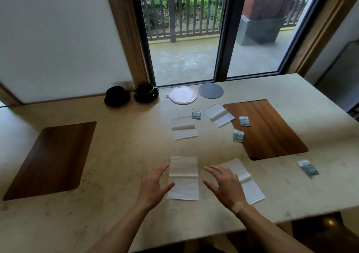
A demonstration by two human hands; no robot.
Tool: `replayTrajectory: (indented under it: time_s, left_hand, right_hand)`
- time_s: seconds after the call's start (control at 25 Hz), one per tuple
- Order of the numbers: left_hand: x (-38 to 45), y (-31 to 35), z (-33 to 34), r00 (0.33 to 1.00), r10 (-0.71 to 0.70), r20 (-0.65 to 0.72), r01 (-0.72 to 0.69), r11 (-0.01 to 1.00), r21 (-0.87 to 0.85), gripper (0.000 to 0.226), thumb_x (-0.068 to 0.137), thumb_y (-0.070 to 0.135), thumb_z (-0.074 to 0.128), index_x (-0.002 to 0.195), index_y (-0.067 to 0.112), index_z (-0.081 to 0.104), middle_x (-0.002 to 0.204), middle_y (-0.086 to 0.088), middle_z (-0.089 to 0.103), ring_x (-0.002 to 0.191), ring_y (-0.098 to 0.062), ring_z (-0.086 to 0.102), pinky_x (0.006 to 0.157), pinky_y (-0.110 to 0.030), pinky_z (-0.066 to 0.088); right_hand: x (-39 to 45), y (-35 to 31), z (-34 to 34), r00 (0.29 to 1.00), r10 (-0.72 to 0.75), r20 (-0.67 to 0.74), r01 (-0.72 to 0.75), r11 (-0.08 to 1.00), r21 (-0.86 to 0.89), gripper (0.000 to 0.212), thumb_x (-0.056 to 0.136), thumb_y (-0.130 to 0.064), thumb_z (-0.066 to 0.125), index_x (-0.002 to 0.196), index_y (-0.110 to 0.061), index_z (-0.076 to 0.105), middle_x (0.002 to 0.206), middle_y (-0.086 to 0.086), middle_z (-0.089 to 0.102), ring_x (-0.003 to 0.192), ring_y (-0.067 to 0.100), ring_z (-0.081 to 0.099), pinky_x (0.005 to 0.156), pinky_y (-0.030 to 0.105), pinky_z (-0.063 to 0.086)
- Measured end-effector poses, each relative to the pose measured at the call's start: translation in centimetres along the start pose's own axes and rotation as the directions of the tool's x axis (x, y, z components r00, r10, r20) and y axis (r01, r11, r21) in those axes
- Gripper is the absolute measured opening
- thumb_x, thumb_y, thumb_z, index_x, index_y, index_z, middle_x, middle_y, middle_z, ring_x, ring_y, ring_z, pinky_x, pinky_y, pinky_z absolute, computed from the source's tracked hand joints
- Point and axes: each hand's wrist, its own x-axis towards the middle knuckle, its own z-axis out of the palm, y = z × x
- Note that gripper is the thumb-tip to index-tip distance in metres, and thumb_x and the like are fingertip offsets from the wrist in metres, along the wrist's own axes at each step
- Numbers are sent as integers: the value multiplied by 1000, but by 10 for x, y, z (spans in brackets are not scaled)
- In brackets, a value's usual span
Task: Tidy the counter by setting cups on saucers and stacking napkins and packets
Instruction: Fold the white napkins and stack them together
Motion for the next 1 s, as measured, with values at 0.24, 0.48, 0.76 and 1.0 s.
replayTrajectory:
  time_s: [0.24, 0.48, 0.76, 1.0]
  left_hand:
    - [10, 10, 22, 994, -109, -9, 109, 994, 30, 67, 77, 52, 61, 139, 32, 48, 133, 4, 58, 123, -19, 50, 103, -40, 39]
    - [13, 0, 31, 979, -204, -16, 205, 975, 84, 63, 74, 48, 58, 135, 34, 52, 124, 1, 63, 113, -24, 55, 95, -36, 41]
    - [26, -21, 31, 976, -211, 58, 202, 971, 127, 52, 80, 36, 69, 130, 35, 58, 123, -3, 62, 114, -26, 54, 97, -40, 40]
    - [37, -40, 29, 974, -165, 152, 141, 977, 157, 53, 79, 44, 69, 130, 37, 56, 124, 1, 60, 115, -23, 52, 98, -38, 40]
  right_hand:
    - [29, 23, 7, 995, -56, 85, 51, 997, 61, 45, 87, -47, 63, 130, -33, 58, 126, -10, 61, 122, 16, 51, 87, 34, 43]
    - [40, 19, 25, 977, -114, 179, 96, 990, 105, 43, 89, -44, 61, 129, -32, 59, 127, -8, 61, 122, 16, 51, 94, 34, 41]
    - [50, 14, 48, 972, -55, 229, 37, 996, 83, 40, 90, -41, 60, 129, -31, 59, 126, -5, 62, 121, 20, 51, 92, 38, 42]
    - [49, -1, 65, 962, -18, 273, 3, 999, 54, 41, 88, -39, 63, 128, -29, 60, 125, -2, 63, 116, 24, 55, 95, 40, 44]
